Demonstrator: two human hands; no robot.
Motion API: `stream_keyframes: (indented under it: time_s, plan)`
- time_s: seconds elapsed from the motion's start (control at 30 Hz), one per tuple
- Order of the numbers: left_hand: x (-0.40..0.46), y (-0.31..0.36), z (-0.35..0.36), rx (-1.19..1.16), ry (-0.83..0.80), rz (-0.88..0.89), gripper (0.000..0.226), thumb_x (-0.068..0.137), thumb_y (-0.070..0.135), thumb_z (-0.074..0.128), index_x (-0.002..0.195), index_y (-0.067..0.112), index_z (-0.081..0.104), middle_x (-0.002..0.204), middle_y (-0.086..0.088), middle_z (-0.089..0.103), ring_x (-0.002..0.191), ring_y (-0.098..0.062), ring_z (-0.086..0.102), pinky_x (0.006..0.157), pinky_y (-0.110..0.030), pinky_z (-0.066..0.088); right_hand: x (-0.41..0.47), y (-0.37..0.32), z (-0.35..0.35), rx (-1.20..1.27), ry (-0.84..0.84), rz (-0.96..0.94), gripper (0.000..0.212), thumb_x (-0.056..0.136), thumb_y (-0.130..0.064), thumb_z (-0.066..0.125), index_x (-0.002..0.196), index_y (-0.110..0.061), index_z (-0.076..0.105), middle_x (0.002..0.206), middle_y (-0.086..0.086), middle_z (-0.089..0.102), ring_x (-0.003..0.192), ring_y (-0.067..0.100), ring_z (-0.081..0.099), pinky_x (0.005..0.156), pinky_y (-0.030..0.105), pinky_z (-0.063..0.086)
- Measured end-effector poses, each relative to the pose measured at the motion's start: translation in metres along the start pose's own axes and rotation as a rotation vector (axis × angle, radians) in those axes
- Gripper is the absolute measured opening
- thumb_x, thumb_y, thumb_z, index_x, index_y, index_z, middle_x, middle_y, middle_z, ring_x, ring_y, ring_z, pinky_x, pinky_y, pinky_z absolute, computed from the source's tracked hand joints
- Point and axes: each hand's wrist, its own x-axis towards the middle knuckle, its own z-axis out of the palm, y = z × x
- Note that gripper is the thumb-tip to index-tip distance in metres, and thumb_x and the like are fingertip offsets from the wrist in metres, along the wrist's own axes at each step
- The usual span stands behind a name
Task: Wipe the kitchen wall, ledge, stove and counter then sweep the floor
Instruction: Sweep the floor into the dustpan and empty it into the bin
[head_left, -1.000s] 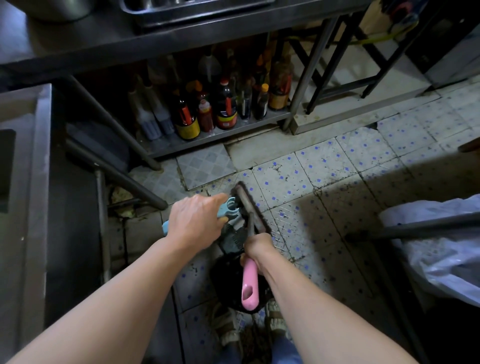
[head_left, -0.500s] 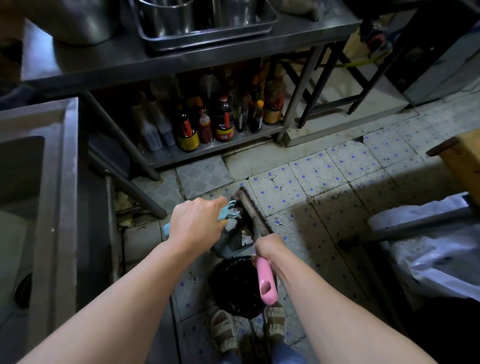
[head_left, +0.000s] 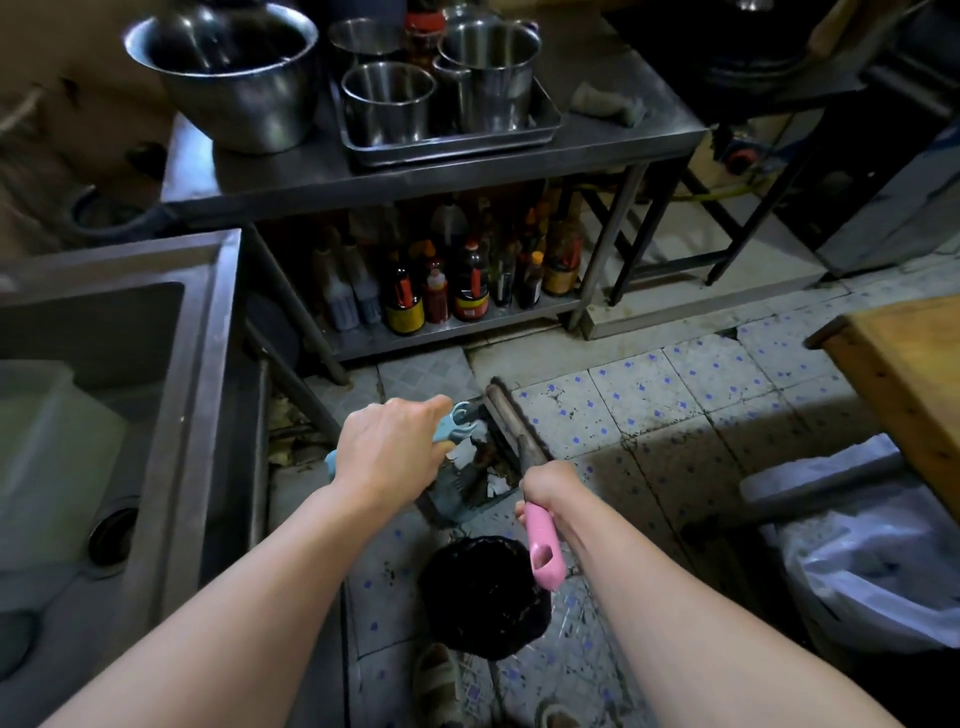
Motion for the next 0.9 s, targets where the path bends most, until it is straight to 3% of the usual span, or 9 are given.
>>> stream_keyframes:
  time_s: [0.2, 0.4, 0.47, 0.57, 0.67, 0.8, 0.9]
  plan:
    - [-0.040, 0.048, -0.013, 0.040, 0.045, -0.110, 0.027, 0.090, 0.047, 0.052, 0.105, 0.025, 0.050, 0.096, 0.001, 0.067, 0.092, -0.027, 0.062, 0.064, -0.032, 0.035, -0.006, 0.025, -0.037, -0.089, -0.074, -0.112, 0.009, 0.083, -0.007, 0.048, 0.086, 0.001, 0.050, 0.082, 0.020, 0.061, 0.076, 0.031, 0.060, 0.082, 0.043, 0.053]
    - [-0.078, 0.089, -0.027, 0.109, 0.057, -0.152, 0.028, 0.092, 0.048, 0.048, 0.107, 0.025, 0.048, 0.096, 0.002, 0.066, 0.092, -0.027, 0.062, 0.063, -0.030, 0.032, -0.024, 0.047, -0.076, -0.148, -0.138, -0.177, 0.030, 0.084, -0.008, 0.055, 0.109, 0.007, 0.052, 0.108, 0.025, 0.063, 0.091, 0.034, 0.064, 0.085, 0.042, 0.053]
    - [-0.093, 0.098, -0.032, 0.121, 0.055, -0.158, 0.028, 0.092, 0.048, 0.047, 0.107, 0.024, 0.048, 0.096, 0.002, 0.065, 0.091, -0.026, 0.062, 0.063, -0.030, 0.033, -0.030, 0.054, -0.089, -0.152, -0.162, -0.177, 0.028, 0.088, -0.010, 0.055, 0.110, 0.008, 0.051, 0.100, 0.022, 0.064, 0.078, 0.031, 0.064, 0.072, 0.037, 0.055]
    - [-0.111, 0.106, -0.038, 0.128, 0.064, -0.165, 0.028, 0.092, 0.048, 0.047, 0.106, 0.024, 0.048, 0.095, 0.003, 0.065, 0.090, -0.026, 0.063, 0.062, -0.029, 0.033, -0.040, 0.064, -0.102, -0.145, -0.177, -0.164, 0.008, 0.091, -0.002, 0.045, 0.094, 0.002, 0.051, 0.072, 0.015, 0.056, 0.049, 0.021, 0.052, 0.043, 0.028, 0.046]
    - [-0.127, 0.112, -0.042, 0.138, 0.076, -0.159, 0.027, 0.092, 0.048, 0.046, 0.106, 0.024, 0.048, 0.095, 0.003, 0.065, 0.090, -0.025, 0.063, 0.061, -0.029, 0.034, -0.038, 0.077, -0.106, -0.140, -0.152, -0.173, 0.020, 0.089, 0.001, 0.040, 0.104, 0.006, 0.053, 0.075, 0.016, 0.057, 0.047, 0.021, 0.053, 0.046, 0.028, 0.048]
    - [-0.156, 0.115, -0.045, 0.146, 0.087, -0.151, 0.028, 0.092, 0.047, 0.047, 0.106, 0.023, 0.048, 0.094, 0.002, 0.065, 0.090, -0.026, 0.063, 0.061, -0.030, 0.033, -0.050, 0.099, -0.108, -0.097, -0.146, -0.176, 0.026, 0.090, 0.004, 0.038, 0.112, 0.005, 0.052, 0.072, 0.016, 0.053, 0.024, 0.015, 0.047, 0.031, 0.018, 0.039]
    - [-0.184, 0.115, -0.049, 0.142, 0.110, -0.145, 0.028, 0.092, 0.047, 0.048, 0.106, 0.023, 0.049, 0.094, 0.002, 0.065, 0.091, -0.026, 0.063, 0.061, -0.030, 0.033, -0.070, 0.116, -0.110, -0.080, -0.127, -0.191, 0.030, 0.090, 0.003, 0.038, 0.117, 0.006, 0.051, 0.078, 0.018, 0.055, 0.027, 0.017, 0.049, 0.030, 0.017, 0.039]
